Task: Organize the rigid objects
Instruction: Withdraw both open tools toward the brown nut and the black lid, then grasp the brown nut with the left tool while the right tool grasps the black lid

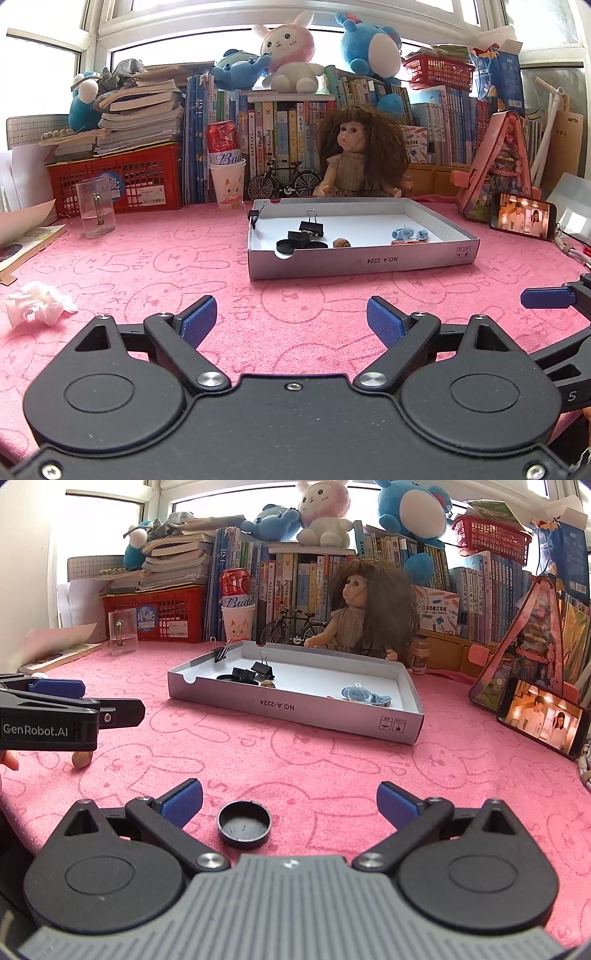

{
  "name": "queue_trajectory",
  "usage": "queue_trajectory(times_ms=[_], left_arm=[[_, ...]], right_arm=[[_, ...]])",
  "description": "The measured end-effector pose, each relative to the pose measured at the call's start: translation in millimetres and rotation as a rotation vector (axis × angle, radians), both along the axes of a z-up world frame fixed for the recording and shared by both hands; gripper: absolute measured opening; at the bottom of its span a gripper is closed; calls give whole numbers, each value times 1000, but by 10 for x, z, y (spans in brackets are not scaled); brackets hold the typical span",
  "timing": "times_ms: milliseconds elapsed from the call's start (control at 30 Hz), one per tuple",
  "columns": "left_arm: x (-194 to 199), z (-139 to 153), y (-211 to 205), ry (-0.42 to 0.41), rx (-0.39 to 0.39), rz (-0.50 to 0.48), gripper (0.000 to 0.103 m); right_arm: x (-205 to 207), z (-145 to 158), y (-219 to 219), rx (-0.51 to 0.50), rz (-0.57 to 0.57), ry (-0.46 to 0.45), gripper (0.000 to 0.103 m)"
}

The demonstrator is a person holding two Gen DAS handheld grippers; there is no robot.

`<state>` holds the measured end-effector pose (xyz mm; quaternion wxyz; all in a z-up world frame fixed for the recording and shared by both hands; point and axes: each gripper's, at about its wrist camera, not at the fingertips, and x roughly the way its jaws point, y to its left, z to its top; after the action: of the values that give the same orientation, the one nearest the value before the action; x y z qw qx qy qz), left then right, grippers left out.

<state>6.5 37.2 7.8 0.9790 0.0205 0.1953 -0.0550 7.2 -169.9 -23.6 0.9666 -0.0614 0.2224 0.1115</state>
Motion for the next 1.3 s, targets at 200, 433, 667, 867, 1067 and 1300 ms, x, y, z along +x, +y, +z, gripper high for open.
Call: queue_trajectory(times_ms=[200,433,667,867,1067,1300], left_arm=[[-100,-149,69,34,0,45,87],[-166,-276,128,81,2,70,76],[-184,-340,136,92,0,76,64],[-191,-350,121,82,0,78,64],[-202,-353,119,80,0,79,63],[-231,-334,74,72,13,47,47]], right_arm=[[-57,-128,61,-43,-14,12,103],[-47,-181,-44,63,-48,38,103],[-96,-236,-46,66,-50,-2,103],[-120,-251,-58,72,-39,-17,103],[-128,-255,-59,72,-34,-24,103],[-118,-223,-13,60,-51,-1,102]])
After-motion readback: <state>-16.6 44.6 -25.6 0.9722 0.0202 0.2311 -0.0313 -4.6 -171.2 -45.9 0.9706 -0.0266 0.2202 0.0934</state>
